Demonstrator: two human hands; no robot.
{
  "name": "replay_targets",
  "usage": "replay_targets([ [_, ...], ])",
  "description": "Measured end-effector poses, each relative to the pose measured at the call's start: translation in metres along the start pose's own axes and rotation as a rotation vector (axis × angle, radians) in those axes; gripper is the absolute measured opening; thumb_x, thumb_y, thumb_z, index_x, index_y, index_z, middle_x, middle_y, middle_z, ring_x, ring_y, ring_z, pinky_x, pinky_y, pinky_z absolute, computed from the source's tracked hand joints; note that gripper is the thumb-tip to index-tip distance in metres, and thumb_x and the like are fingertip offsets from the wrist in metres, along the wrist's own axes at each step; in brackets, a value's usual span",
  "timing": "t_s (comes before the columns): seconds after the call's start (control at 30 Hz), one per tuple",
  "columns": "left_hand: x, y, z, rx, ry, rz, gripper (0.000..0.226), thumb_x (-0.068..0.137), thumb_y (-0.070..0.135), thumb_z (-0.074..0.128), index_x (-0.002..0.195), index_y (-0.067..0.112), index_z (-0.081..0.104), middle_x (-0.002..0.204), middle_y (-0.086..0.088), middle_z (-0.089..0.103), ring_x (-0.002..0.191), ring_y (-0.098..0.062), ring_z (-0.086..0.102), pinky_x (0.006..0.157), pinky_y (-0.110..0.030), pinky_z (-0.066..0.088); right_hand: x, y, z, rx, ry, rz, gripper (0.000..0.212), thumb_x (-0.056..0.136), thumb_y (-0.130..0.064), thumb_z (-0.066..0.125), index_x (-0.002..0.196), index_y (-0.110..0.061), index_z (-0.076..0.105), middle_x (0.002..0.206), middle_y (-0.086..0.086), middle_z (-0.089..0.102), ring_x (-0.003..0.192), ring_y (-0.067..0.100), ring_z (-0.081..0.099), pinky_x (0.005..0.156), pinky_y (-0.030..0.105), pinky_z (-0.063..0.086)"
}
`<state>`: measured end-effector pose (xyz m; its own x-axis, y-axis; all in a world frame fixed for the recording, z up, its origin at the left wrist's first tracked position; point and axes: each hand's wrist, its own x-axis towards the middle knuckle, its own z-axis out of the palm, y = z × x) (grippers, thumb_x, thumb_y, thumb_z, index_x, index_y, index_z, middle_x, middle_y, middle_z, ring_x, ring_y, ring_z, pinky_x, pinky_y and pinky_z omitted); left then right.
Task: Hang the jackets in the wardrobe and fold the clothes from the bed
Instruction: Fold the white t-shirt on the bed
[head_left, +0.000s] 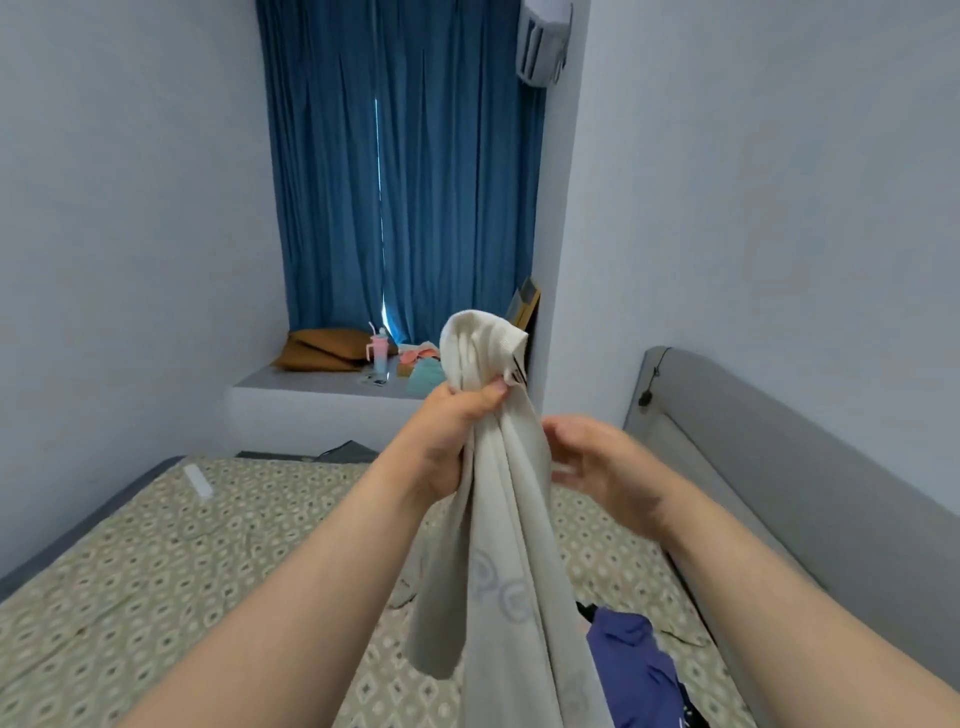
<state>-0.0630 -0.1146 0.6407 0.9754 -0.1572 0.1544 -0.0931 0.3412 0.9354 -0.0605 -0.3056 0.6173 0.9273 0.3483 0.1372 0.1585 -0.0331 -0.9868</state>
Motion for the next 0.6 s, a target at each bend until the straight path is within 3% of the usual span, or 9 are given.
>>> replay_targets([
  [0.07, -0.004, 0.012, -0.002, -0.04, 0.041, 0.013, 0.015, 0.091, 0.018, 0.066, 0.103, 0.01, 0.067, 0.082, -0.007, 0.072, 0.074, -0.021, 0.07, 0.068, -0.037, 0.058, -0.012, 0.017, 0.007, -0.119, -0.131, 0.114, 0.062, 0.078, -0.054, 0.071, 0.124, -0.012, 0.066, 0.126, 0.007, 0.068, 0.123, 0.028, 0.06, 0.11, 0.046, 0.041],
  [0.1, -0.005, 0.018, -0.005, -0.059, 0.059, 0.02, 0.026, 0.087, 0.021, 0.071, 0.109, 0.007, 0.066, 0.086, -0.009, 0.072, 0.077, -0.022, 0.071, 0.067, -0.037, 0.058, -0.015, 0.022, 0.011, -0.175, -0.145, 0.139, 0.063, 0.076, -0.051, 0.074, 0.122, -0.009, 0.067, 0.123, 0.009, 0.069, 0.119, 0.027, 0.062, 0.11, 0.047, 0.042],
  [0.2, -0.013, 0.041, -0.013, -0.119, 0.057, 0.034, 0.072, 0.072, 0.027, 0.086, 0.131, 0.002, 0.055, 0.11, -0.019, 0.068, 0.096, -0.034, 0.069, 0.077, -0.047, 0.058, -0.015, 0.028, 0.02, -0.305, -0.125, 0.108, 0.032, 0.085, -0.021, 0.075, 0.104, 0.005, 0.068, 0.107, 0.014, 0.071, 0.098, 0.021, 0.065, 0.105, 0.051, 0.045],
  [0.27, -0.017, 0.058, -0.022, -0.121, 0.057, 0.058, 0.053, 0.072, 0.024, 0.081, 0.117, 0.003, 0.062, 0.103, -0.018, 0.071, 0.089, -0.031, 0.072, 0.073, -0.045, 0.06, -0.014, 0.021, 0.027, -0.235, -0.148, 0.08, 0.015, 0.085, -0.015, 0.075, 0.096, -0.005, 0.071, 0.104, 0.007, 0.072, 0.097, 0.015, 0.065, 0.102, 0.041, 0.05],
  [0.33, -0.022, 0.074, -0.029, -0.116, 0.009, 0.072, 0.028, 0.076, 0.025, 0.067, 0.098, 0.007, 0.068, 0.088, -0.012, 0.073, 0.077, -0.026, 0.073, 0.066, -0.041, 0.061, -0.013, 0.01, 0.035, -0.176, -0.261, 0.076, 0.008, 0.081, -0.026, 0.074, 0.088, -0.022, 0.076, 0.103, -0.003, 0.074, 0.102, 0.012, 0.067, 0.099, 0.029, 0.05],
  [0.37, -0.024, 0.081, -0.033, -0.118, 0.001, 0.088, 0.023, 0.078, 0.024, 0.064, 0.093, 0.008, 0.07, 0.086, -0.012, 0.073, 0.076, -0.025, 0.073, 0.066, -0.041, 0.061, -0.011, 0.007, 0.039, -0.169, -0.295, 0.082, 0.01, 0.08, -0.032, 0.072, 0.086, -0.025, 0.077, 0.105, -0.004, 0.074, 0.106, 0.013, 0.067, 0.102, 0.029, 0.048],
  [0.47, -0.028, 0.098, -0.041, -0.129, 0.017, 0.141, 0.022, 0.08, 0.026, 0.062, 0.084, 0.008, 0.074, 0.084, -0.014, 0.072, 0.075, -0.029, 0.073, 0.067, -0.046, 0.062, 0.001, 0.008, 0.052, -0.107, -0.29, 0.11, 0.04, 0.076, -0.036, 0.074, 0.101, -0.004, 0.072, 0.11, 0.012, 0.07, 0.108, 0.025, 0.065, 0.105, 0.039, 0.048],
  [0.53, -0.031, 0.107, -0.043, -0.124, 0.041, 0.13, 0.027, 0.088, 0.028, 0.057, 0.089, 0.005, 0.07, 0.085, -0.021, 0.07, 0.076, -0.036, 0.072, 0.071, -0.053, 0.061, 0.007, 0.006, 0.063, -0.118, -0.258, 0.082, 0.033, 0.077, -0.02, 0.069, 0.098, 0.006, 0.069, 0.101, 0.016, 0.069, 0.096, 0.025, 0.066, 0.095, 0.038, 0.053],
  [0.6, -0.033, 0.115, -0.049, -0.097, 0.064, 0.148, 0.031, 0.098, 0.027, 0.048, 0.092, 0.005, 0.069, 0.087, -0.022, 0.069, 0.077, -0.037, 0.072, 0.073, -0.052, 0.06, 0.011, 0.003, 0.069, -0.14, -0.152, 0.041, 0.02, 0.071, -0.007, 0.062, 0.086, 0.005, 0.068, 0.085, 0.012, 0.066, 0.084, 0.021, 0.064, 0.087, 0.039, 0.055],
])
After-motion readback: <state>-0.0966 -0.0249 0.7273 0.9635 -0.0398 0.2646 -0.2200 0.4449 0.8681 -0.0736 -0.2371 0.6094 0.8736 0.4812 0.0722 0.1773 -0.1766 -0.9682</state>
